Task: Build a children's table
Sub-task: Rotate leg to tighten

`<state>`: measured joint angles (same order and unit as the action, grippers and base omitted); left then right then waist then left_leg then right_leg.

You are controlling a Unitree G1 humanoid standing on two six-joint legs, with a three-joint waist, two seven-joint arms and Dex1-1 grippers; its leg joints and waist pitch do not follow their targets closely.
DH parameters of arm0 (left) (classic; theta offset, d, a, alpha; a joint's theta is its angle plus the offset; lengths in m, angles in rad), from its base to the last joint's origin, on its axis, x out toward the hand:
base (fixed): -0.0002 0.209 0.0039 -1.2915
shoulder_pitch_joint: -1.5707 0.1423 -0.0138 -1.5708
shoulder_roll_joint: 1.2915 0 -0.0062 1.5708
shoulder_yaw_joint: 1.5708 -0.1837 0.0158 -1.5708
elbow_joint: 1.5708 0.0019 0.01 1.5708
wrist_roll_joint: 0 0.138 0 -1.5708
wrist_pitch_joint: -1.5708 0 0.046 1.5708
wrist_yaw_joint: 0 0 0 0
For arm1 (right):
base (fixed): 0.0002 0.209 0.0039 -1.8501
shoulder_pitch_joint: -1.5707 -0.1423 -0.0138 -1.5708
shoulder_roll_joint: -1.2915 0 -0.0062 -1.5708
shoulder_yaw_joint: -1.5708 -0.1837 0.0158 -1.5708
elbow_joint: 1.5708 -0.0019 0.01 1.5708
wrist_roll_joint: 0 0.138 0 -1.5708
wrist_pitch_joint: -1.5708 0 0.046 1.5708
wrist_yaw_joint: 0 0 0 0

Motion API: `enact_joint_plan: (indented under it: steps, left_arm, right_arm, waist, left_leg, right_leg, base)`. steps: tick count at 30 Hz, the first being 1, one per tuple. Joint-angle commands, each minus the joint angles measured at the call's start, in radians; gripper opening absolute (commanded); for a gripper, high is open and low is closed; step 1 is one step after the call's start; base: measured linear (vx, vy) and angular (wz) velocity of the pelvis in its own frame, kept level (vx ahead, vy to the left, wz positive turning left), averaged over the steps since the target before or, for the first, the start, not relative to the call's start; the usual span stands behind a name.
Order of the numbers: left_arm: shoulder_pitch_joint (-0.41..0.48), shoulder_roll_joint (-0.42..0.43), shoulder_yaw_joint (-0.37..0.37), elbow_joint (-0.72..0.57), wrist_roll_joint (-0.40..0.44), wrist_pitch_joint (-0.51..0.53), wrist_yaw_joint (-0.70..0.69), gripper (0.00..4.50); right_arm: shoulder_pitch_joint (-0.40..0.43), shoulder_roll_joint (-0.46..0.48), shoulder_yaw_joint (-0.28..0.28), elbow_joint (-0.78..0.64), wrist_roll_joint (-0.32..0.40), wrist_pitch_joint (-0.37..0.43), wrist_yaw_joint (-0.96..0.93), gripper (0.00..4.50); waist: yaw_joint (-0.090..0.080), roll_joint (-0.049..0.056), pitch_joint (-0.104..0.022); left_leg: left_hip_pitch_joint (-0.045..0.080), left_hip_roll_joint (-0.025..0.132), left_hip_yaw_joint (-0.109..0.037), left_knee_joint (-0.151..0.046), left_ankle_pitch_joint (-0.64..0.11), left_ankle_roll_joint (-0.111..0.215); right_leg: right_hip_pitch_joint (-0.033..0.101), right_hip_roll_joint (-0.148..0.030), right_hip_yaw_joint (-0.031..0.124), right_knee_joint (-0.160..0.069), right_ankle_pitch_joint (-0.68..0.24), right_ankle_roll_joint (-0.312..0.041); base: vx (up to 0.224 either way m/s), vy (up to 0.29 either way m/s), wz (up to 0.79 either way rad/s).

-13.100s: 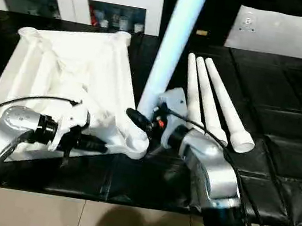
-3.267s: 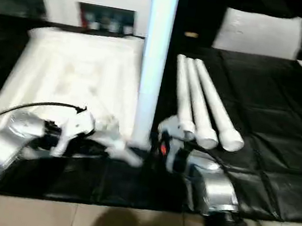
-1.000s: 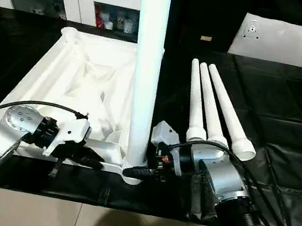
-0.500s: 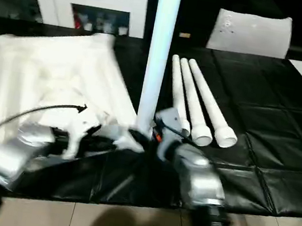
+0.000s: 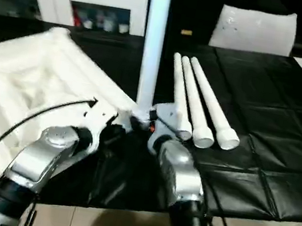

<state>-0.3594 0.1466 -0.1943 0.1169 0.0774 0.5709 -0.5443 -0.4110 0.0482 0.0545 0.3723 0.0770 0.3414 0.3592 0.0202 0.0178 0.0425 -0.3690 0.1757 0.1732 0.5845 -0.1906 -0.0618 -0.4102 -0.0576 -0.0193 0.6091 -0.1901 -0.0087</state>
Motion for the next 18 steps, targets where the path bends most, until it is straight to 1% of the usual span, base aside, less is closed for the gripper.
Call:
enact_joint_plan:
  steps: [1,2,3,4,6,8,9,10,11,12,13,14,15,16,17,18]
  left_arm:
    - [-0.02,0.013,-0.005,0.001,-0.007,-0.045,-0.037,0.0]
    - [-0.02,0.019,-0.004,0.002,-0.01,-0.048,-0.045,0.0]
    - [-0.021,0.037,-0.001,0.01,-0.019,-0.063,-0.07,0.0]
    - [-0.023,0.055,-0.002,0.02,-0.025,-0.079,-0.094,0.0]
    - [-0.023,0.056,-0.002,0.02,-0.025,-0.079,-0.094,0.0]
    - [-0.029,0.104,-0.007,0.044,-0.038,-0.121,-0.161,0.0]
    - [-0.03,0.117,-0.01,0.051,-0.041,-0.134,-0.181,0.0]
    - [-0.035,0.164,-0.019,0.074,-0.05,-0.179,-0.253,0.0]
    - [-0.037,0.185,-0.024,0.086,-0.054,-0.201,-0.287,0.0]
    - [-0.037,0.185,-0.024,0.086,-0.054,-0.201,-0.287,0.0]
    - [-0.039,0.196,-0.027,0.093,-0.056,-0.212,-0.303,0.0]
    - [-0.039,0.217,-0.036,0.098,-0.062,-0.23,-0.346,0.0]
    - [-0.039,0.217,-0.036,0.098,-0.062,-0.23,-0.346,0.0]
    - [-0.039,0.239,-0.049,0.101,-0.071,-0.251,-0.398,0.0]
    - [-0.038,0.259,-0.061,0.104,-0.075,-0.261,-0.437,0.0]
    - [-0.039,0.266,-0.065,0.107,-0.076,-0.269,-0.454,0.0]
  right_arm:
    - [0.026,-0.003,0.049,0.008,0.025,0.019,0.051,4.2]
    - [0.029,-0.01,0.05,0.003,0.027,0.015,0.063,4.29]
    - [0.034,-0.033,0.044,-0.013,0.033,0.009,0.086,4.35]
    - [0.041,-0.056,0.041,-0.031,0.037,-0.006,0.12,4.42]
    - [0.041,-0.057,0.041,-0.031,0.037,-0.006,0.12,4.47]
    - [0.056,-0.12,0.036,-0.076,0.043,-0.026,0.193,4.47]
    - [0.06,-0.138,0.037,-0.087,0.045,-0.03,0.215,4.47]
    - [0.069,-0.204,0.045,-0.122,0.051,-0.05,0.302,4.47]
    - [0.073,-0.235,0.051,-0.137,0.055,-0.061,0.347,4.47]
    - [0.073,-0.235,0.051,-0.137,0.055,-0.061,0.347,4.47]
    - [0.074,-0.25,0.055,-0.144,0.057,-0.067,0.371,4.47]
    - [0.074,-0.279,0.062,-0.154,0.064,-0.077,0.421,4.47]
    - [0.074,-0.279,0.062,-0.154,0.064,-0.077,0.421,4.47]
    - [0.071,-0.307,0.069,-0.161,0.07,-0.08,0.462,4.47]
    - [0.07,-0.331,0.078,-0.166,0.074,-0.085,0.5,4.47]
    - [0.068,-0.341,0.083,-0.167,0.074,-0.089,0.515,4.47]
  waist:
    - [0.008,-0.004,-0.057]
    - [0.009,-0.004,-0.056]
    - [0.009,-0.002,-0.054]
    - [0.009,-0.003,-0.054]
    - [0.012,-0.002,-0.052]
    - [0.016,-0.003,-0.051]
    - [0.017,-0.002,-0.052]
    - [0.018,-0.004,-0.051]
    - [0.021,-0.004,-0.052]
    - [0.021,-0.002,-0.052]
    - [0.021,-0.003,-0.051]
    - [0.022,-0.007,-0.05]
    - [0.023,-0.006,-0.052]
    - [0.022,-0.007,-0.051]
    - [0.025,-0.007,-0.054]
    - [0.025,-0.005,-0.053]
  left_leg:
    - [-0.001,0.036,-0.015,-0.065,-0.18,0.035]
    - [0.0,0.038,-0.014,-0.065,-0.175,0.037]
    - [0.001,0.037,-0.013,-0.066,-0.181,0.039]
    - [0.001,0.038,-0.013,-0.065,-0.187,0.038]
    - [0.004,0.04,-0.012,-0.067,-0.209,0.034]
    - [0.003,0.038,-0.013,-0.068,-0.214,0.033]
    - [0.004,0.04,-0.013,-0.068,-0.215,0.031]
    - [0.004,0.039,-0.014,-0.068,-0.214,0.03]
    - [0.004,0.039,-0.015,-0.068,-0.22,0.035]
    - [0.007,0.042,-0.013,-0.067,-0.218,0.037]
    - [0.007,0.042,-0.013,-0.067,-0.215,0.035]
    - [0.006,0.041,-0.012,-0.067,-0.22,0.037]
    - [0.006,0.042,-0.013,-0.067,-0.211,0.039]
    - [0.005,0.042,-0.012,-0.066,-0.207,0.04]
    - [0.006,0.042,-0.014,-0.064,-0.198,0.047]
    - [0.006,0.044,-0.012,-0.064,-0.186,0.05]
  right_leg:
    - [0.048,-0.063,0.035,-0.082,-0.204,-0.157]
    - [0.047,-0.062,0.034,-0.08,-0.173,-0.167]
    - [0.047,-0.06,0.033,-0.081,-0.169,-0.174]
    - [0.048,-0.061,0.033,-0.08,-0.17,-0.177]
    - [0.046,-0.063,0.034,-0.083,-0.2,-0.18]
    - [0.048,-0.062,0.034,-0.085,-0.224,-0.168]
    - [0.047,-0.063,0.036,-0.083,-0.22,-0.168]
    - [0.049,-0.062,0.034,-0.084,-0.222,-0.167]
    - [0.05,-0.062,0.034,-0.084,-0.23,-0.159]
    - [0.046,-0.062,0.035,-0.081,-0.214,-0.164]
    - [0.046,-0.062,0.034,-0.08,-0.207,-0.17]
    - [0.048,-0.063,0.034,-0.081,-0.213,-0.172]
    - [0.049,-0.065,0.035,-0.078,-0.209,-0.175]
    - [0.048,-0.065,0.035,-0.078,-0.204,-0.179]
    - [0.051,-0.067,0.033,-0.077,-0.195,-0.186]
    - [0.048,-0.065,0.035,-0.074,-0.17,-0.198]
  base:
    - [0.0,0.0,0.0]
    - [0.0,0.0,0.0]
    - [0.0,0.0,0.0]
    - [0.0,0.0,0.0]
    - [0.0,0.0,0.0]
    - [0.0,0.0,0.0]
    - [0.0,0.0,0.0]
    - [0.0,0.0,0.0]
    - [0.0,0.0,0.0]
    - [0.0,0.0,0.0]
    - [0.0,0.0,0.0]
    - [0.0,0.0,0.0]
    - [0.0,0.0,0.0]
    - [0.0,0.0,0.0]
    - [0.0,0.0,0.0]
    - [0.0,0.0,0.0]
